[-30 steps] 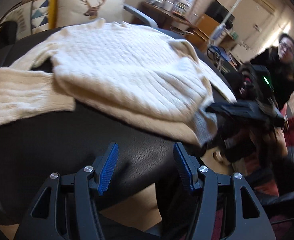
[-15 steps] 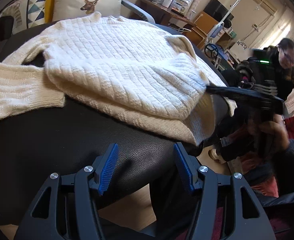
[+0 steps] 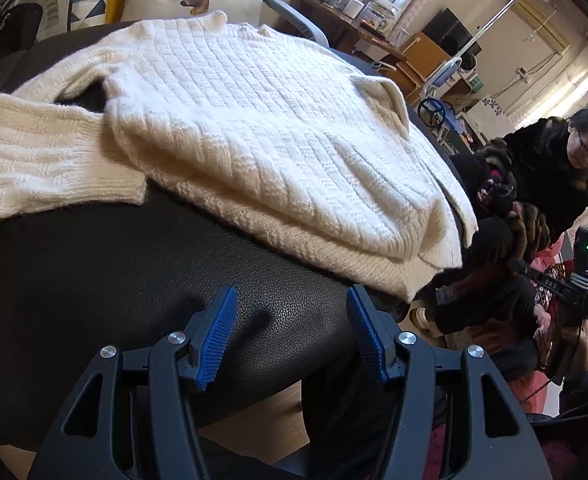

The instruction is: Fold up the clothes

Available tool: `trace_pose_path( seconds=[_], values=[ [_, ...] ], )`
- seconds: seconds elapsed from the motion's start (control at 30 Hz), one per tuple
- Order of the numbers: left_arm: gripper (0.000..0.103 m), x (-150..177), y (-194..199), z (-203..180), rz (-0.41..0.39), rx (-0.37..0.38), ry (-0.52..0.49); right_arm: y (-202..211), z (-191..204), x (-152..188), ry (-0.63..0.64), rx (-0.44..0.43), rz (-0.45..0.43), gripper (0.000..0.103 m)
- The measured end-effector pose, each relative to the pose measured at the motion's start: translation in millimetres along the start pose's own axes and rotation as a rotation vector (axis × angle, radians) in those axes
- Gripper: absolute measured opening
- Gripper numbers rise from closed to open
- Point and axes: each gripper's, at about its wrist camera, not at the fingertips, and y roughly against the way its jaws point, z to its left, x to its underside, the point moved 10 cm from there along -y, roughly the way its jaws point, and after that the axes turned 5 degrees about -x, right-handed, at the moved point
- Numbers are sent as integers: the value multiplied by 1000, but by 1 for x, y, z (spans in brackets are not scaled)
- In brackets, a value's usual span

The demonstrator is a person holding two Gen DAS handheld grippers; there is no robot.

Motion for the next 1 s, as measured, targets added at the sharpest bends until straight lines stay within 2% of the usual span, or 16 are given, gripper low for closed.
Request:
trace_pose_path(
  seconds=[0.03,0.13,0.17,0.27,0.33,0.37,0.43,0.53,0.63,0.73,0.77,0.8,0.87,0.93,0.97,1.0],
  values=[
    [60,0,1,0,-3,-7,-3,4,24,-12,81,-24,-47,5],
    [60,1,4,-2,-9,-15,-5,9,97,-42,279,-138,-173,26],
    [60,2,5,-2,-12,-18,-3,0,115,-44,313,-190,-148,26],
    [60,6,8,2,-18,-32,8,-40,164,-28,341,-404,31,26],
    [60,8,12,8,-24,-45,18,-54,191,-18,340,-508,92,25],
    [60,10,13,12,-24,-49,27,-58,205,-14,378,-527,103,25],
    [60,13,16,21,-29,-54,52,-58,229,-16,475,-491,54,25],
    [60,15,19,36,-39,-58,94,-67,262,-29,620,-456,27,25],
    [60,16,26,47,-64,-54,135,-95,287,-32,737,-374,55,25],
    [60,19,32,58,-82,-56,162,-128,295,-27,798,-324,136,25],
    [60,21,34,62,-86,-61,170,-137,296,-27,799,-314,145,15],
    [60,22,35,68,-89,-66,180,-142,293,-30,763,-317,161,10],
    [60,23,38,80,-100,-75,210,-135,292,-40,640,-426,184,5],
    [60,22,42,93,-116,-77,243,-103,300,-48,499,-683,198,5],
    [60,19,46,99,-129,-80,252,-78,305,-48,481,-814,203,5],
    [60,15,49,105,-145,-83,260,-56,306,-48,475,-908,199,5]
  ],
)
